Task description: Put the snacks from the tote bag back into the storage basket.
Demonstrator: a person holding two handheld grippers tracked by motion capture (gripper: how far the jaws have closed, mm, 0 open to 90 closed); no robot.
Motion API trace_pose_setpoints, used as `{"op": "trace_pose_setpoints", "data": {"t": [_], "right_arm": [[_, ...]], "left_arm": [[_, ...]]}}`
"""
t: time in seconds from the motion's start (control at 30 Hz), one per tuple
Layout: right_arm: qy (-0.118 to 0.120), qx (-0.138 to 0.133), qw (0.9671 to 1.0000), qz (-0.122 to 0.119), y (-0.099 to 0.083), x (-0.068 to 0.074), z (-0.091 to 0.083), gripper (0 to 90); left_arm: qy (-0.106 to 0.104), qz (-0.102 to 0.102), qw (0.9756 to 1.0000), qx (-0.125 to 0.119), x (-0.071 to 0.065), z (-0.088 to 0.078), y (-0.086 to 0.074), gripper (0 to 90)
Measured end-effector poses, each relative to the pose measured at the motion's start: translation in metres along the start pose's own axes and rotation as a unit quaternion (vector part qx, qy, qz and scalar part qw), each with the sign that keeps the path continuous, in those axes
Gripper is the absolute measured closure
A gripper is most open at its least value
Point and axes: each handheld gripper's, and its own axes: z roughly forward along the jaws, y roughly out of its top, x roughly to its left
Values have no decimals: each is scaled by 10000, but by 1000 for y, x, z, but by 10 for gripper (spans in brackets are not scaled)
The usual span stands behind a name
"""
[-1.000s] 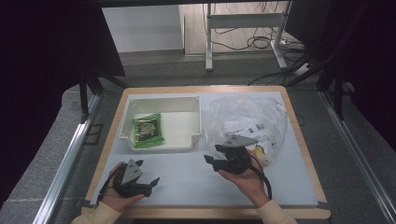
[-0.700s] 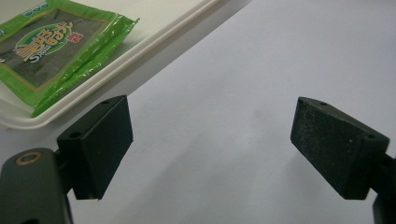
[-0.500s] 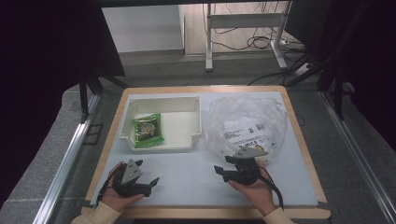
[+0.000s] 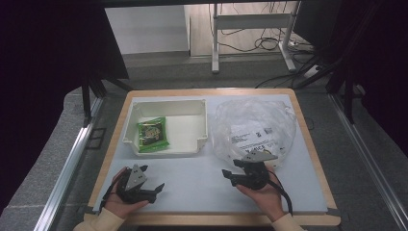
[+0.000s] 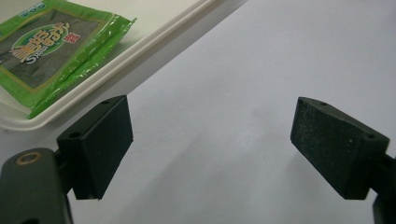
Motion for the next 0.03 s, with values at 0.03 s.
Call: {"op": "trace_pose_setpoints", "data": {"t": [0.03], "right_arm": [[-7,-15,10000,-20,0,1,0,393]], "left_arm": [[0,0,10000,0,0,0,0,128]]}}
